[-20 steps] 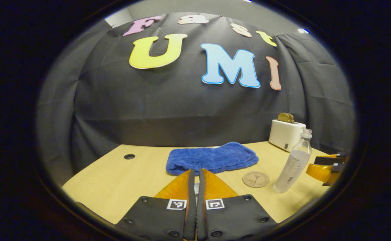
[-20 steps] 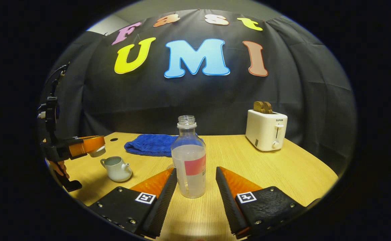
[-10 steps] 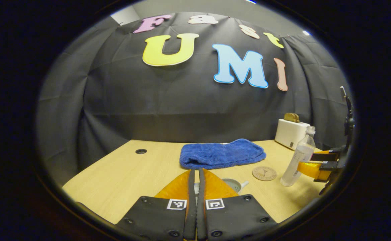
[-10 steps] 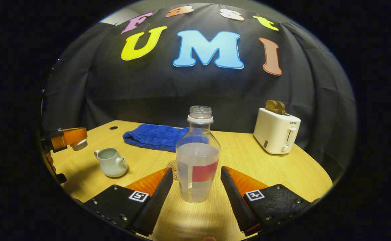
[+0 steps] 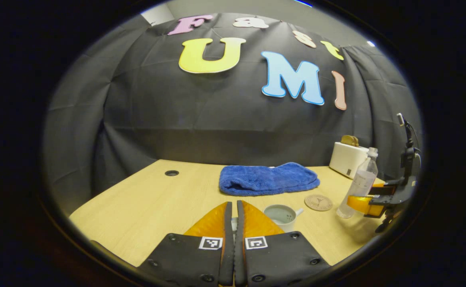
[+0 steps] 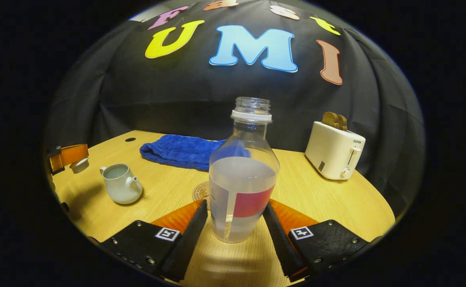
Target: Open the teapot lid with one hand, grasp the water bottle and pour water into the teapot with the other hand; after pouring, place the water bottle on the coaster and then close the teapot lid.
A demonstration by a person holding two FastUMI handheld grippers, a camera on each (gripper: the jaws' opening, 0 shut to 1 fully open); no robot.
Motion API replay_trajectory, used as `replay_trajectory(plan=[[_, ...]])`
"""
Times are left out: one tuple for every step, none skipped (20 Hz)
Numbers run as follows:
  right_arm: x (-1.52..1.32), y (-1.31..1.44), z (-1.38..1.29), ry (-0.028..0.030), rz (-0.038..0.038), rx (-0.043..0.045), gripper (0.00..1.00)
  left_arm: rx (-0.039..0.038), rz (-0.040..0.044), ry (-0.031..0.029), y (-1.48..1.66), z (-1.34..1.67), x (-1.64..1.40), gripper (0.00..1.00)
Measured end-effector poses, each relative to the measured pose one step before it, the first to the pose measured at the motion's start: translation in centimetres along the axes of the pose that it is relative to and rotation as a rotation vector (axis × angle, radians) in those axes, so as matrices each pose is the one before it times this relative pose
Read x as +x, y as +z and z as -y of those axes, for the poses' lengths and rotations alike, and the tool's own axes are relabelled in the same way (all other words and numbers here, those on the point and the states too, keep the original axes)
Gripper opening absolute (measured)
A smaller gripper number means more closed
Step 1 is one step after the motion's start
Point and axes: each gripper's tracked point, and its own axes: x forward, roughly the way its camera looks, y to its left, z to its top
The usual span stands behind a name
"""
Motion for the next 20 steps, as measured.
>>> replay_trajectory(plan=[[0.039, -0.017, 0.035, -0.00431, 0.00232, -0.00056, 0.84, -0.00845, 0.00061, -0.00050, -0.062, 0.049, 0.073, 0.06], [0.127, 0.064, 0.002, -0.00008, -0.00247, -0.00488, 0.81, -0.00479, -0.00343, -0.00452, -0.227, 0.058, 0.149, 0.06], [0.011, 0.079, 0.093, -0.00659, 0.00341, -0.00722, 0.80, -0.00039, -0.00612, -0.00292, -0.168, 0.061, 0.121, 0.06], [-0.068, 0.044, 0.081, -0.00671, 0.00155, -0.01209, 0.78, 0.00177, -0.00221, -0.00079, -0.322, 0.001, 0.064, 0.06], [-0.039, 0.126, 0.016, -0.00802, 0.00401, -0.01613, 0.78, -0.00142, 0.00181, -0.00010, 0.152, -0.078, 0.045, 0.07], [0.174, 0.052, 0.219, -0.01131, -0.00429, -0.02590, 0.76, -0.00380, -0.00073, -0.00179, -0.043, -0.046, 0.024, 0.07], [-0.109, 0.205, 0.070, -0.01096, 0.00262, -0.02909, 0.76, -0.00490, 0.00076, -0.00107, 0.057, -0.064, -0.021, 0.07], [0.098, 0.339, 0.060, -0.01256, 0.00312, -0.03781, 0.76, -0.00149, -0.00134, -0.00075, -0.212, -0.094, 0.026, 0.07], [0.035, 0.342, 0.220, -0.02018, 0.00728, -0.04647, 0.76, 0.00025, -0.00028, 0.00079, 0.026, -0.123, -0.020, 0.07], [0.045, 0.555, 0.264, -0.02408, 0.01117, -0.05387, 0.76, -0.00108, 0.00066, 0.00073, -0.045, -0.190, -0.035, 0.07], [0.208, 0.582, 0.333, -0.02580, 0.01452, -0.05823, 0.76, -0.00256, 0.00215, 0.00063, 0.088, -0.082, 0.003, 0.07], [0.105, 0.763, 0.295, -0.02451, 0.01726, -0.05683, 0.76, -0.00184, 0.00031, 0.00011, -0.019, -0.048, 0.034, 0.07], [0.258, 0.575, 0.277, -0.02030, 0.01601, -0.05390, 0.76, -0.00244, 0.00173, 0.00067, 0.047, -0.087, -0.075, 0.07], [0.198, 0.814, 0.249, -0.01582, 0.01628, -0.04956, 0.75, -0.00165, 0.00036, 0.00101, -0.079, -0.106, -0.050, 0.07], [0.215, 0.623, 0.226, -0.01673, 0.01567, -0.04963, 0.75, -0.00087, 0.00051, 0.00143, 0.050, -0.154, -0.041, 0.07], [0.303, 0.718, 0.188, -0.01623, 0.01748, -0.05334, 0.76, -0.00031, -0.00043, 0.00075, -0.166, -0.066, 0.001, 0.07], [0.317, 0.653, 0.261, -0.01667, 0.01769, -0.05259, 0.75, -0.00192, 0.00148, 0.00184, 0.076, -0.120, 0.010, 0.07], [0.283, 0.745, 0.183, -0.01389, 0.01984, -0.05369, 0.75, -0.00308, 0.00235, 0.00210, 0.016, -0.162, -0.141, 0.07], [0.330, 0.622, -0.056, -0.01210, 0.01993, -0.05219, 0.75, -0.00247, 0.00355, 0.00290, 0.157, -0.196, 0.017, 0.07], [0.240, 0.607, -0.066, -0.00964, 0.01865, -0.04905, 0.75, -0.00211, 0.00236, 0.00384, -0.102, -0.093, -0.113, 0.07]])
